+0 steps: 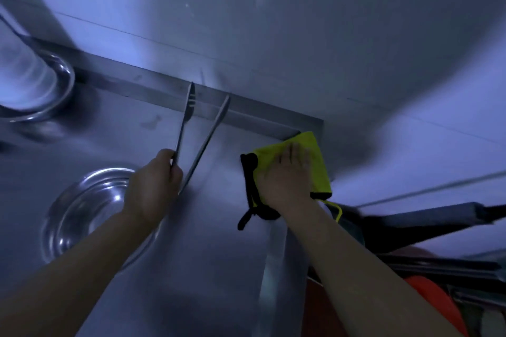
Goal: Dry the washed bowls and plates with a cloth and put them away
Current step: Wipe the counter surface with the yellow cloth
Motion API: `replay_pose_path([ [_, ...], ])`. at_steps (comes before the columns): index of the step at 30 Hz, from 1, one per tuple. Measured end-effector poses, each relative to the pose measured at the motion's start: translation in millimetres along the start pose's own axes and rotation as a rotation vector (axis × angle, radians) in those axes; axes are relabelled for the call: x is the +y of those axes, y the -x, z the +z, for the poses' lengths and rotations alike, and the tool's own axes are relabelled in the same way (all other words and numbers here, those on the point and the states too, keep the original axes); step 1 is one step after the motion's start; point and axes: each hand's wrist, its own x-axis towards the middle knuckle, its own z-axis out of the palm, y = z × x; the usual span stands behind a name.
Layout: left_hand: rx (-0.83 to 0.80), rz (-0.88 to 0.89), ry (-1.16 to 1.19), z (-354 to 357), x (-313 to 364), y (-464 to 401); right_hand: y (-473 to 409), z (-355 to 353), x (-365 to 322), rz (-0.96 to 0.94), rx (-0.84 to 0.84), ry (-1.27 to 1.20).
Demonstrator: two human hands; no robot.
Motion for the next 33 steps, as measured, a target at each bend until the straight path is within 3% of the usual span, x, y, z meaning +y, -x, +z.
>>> replay_pose_path([
  [4, 0.030, -0.077, 0.082, -17.7, -30.6, -6.6, -13.5, 16.2, -26.5, 0.109, 0.099, 0.061],
  [8, 0.058, -0.145, 0.080, -33.7, -63.8, -13.2, -50.0, 12.8, -81.5, 0.134, 0.160, -0.125],
  [16, 0.168, -0.306, 0.069, -54.9, -111.9, -10.2, -103.7, -6.7, -193.8, -0.407, 0.230, -0.051],
  [22, 0.235, -0.379, 0.064, -60.2, -126.8, 1.9, -153.6, -43.0, -253.7, -0.790, 0.188, 0.169],
  [28, 0.270, -0.427, 0.096, -50.2, -125.7, 8.6, -162.6, -45.6, -268.2, -0.823, 0.239, 0.217],
  [33, 0.254, -0.392, 0.069, -42.3, -111.4, 12.3, -142.4, -30.0, -212.8, -0.753, 0.291, 0.085],
])
